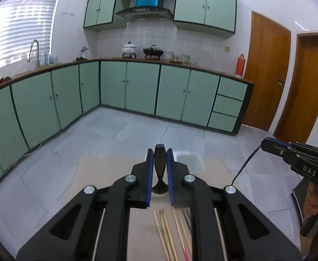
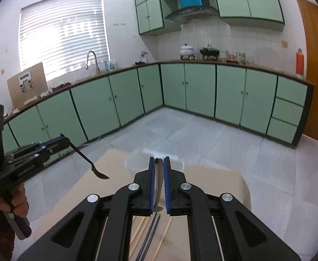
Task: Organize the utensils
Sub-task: 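Lift the black spoon with the right tool and drop it into the white holder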
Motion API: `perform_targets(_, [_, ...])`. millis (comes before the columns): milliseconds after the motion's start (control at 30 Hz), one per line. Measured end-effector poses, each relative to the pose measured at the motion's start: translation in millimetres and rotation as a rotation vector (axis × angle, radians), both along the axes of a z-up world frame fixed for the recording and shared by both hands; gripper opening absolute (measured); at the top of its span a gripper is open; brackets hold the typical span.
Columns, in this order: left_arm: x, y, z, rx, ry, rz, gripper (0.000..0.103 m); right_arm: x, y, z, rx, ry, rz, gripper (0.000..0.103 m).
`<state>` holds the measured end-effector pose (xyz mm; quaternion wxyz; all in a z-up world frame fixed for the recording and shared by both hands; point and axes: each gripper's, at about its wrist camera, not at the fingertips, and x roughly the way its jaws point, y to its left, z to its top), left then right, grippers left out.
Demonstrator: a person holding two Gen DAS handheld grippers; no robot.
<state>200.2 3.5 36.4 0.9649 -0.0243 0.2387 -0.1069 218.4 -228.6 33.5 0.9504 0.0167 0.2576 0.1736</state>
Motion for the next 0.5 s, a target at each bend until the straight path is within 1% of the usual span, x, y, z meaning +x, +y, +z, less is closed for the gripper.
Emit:
perform_targets(100, [22, -8, 7, 0.010, -0.018, 0.003, 0.011, 24, 4, 15, 0.003, -0.024, 0.003, 0.008])
perform_targets(200, [49, -17, 5, 0.025, -0.013, 0.007, 0.011, 48, 6, 17, 0.007, -0.028, -0.007, 0.008])
perform_targets(267, [68, -20, -1, 0.031, 0.002, 0.016, 0.011, 64, 9, 12, 0.003, -0.019, -0.018, 0.008])
perform_targets(367, [95, -23, -15, 0.036, 0.041, 0.021, 0.011, 93, 13, -9, -0.012, 0.011, -0.044, 0.008])
perform_targets(500, [124, -29, -46, 0.038, 0.117, 0.013, 0.011, 118, 13, -36, 0.003, 0.061, -0.072, 0.008])
